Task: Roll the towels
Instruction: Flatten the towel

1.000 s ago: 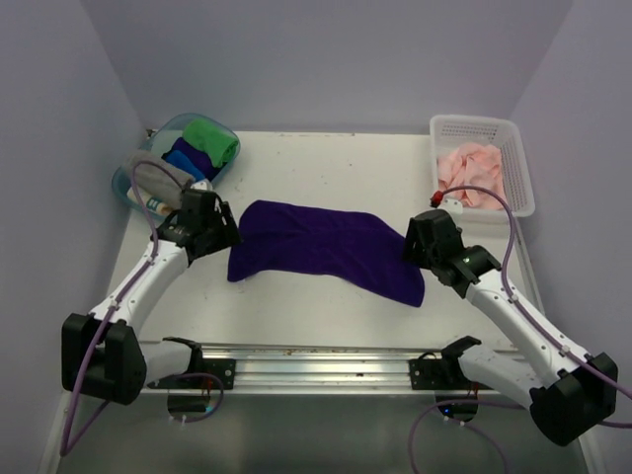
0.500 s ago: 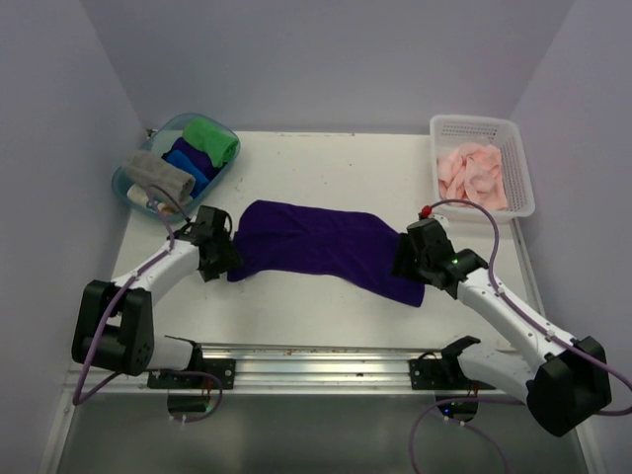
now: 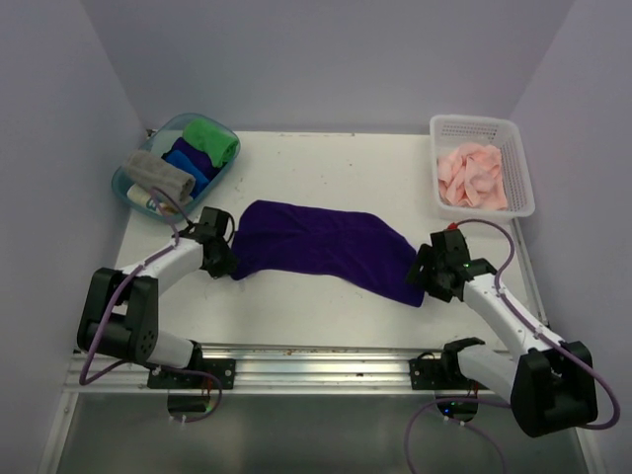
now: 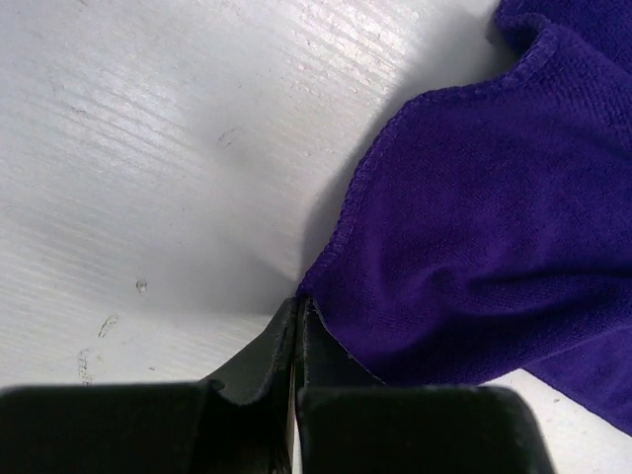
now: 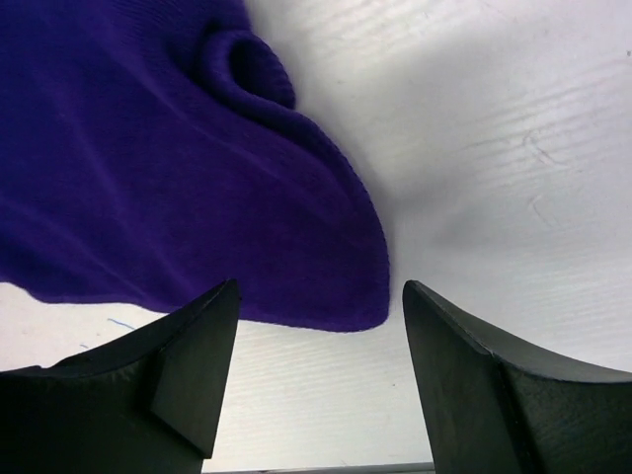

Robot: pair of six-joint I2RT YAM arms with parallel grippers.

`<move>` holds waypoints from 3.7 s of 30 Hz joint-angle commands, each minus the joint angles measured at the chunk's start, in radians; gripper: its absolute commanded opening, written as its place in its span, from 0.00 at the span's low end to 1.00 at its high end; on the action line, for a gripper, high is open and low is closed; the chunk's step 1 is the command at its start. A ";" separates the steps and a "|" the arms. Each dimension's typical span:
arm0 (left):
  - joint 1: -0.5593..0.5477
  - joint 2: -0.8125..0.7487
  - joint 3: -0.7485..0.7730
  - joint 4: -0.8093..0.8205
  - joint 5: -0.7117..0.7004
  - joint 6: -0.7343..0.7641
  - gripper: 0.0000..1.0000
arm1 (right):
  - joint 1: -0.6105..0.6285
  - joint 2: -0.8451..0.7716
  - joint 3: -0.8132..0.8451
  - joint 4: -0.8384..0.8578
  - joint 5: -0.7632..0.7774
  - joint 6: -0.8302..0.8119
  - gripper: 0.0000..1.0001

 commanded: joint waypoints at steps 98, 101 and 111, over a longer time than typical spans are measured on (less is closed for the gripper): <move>0.183 -0.351 0.444 -0.104 0.259 0.223 0.00 | -0.181 -0.037 0.432 -0.055 0.026 -0.131 0.00; 0.183 -0.396 0.497 -0.120 0.256 0.237 0.00 | -0.181 -0.106 0.501 -0.108 0.032 -0.145 0.00; 0.183 -0.535 0.602 -0.229 0.215 0.263 0.00 | -0.183 -0.287 0.711 -0.283 0.046 -0.175 0.00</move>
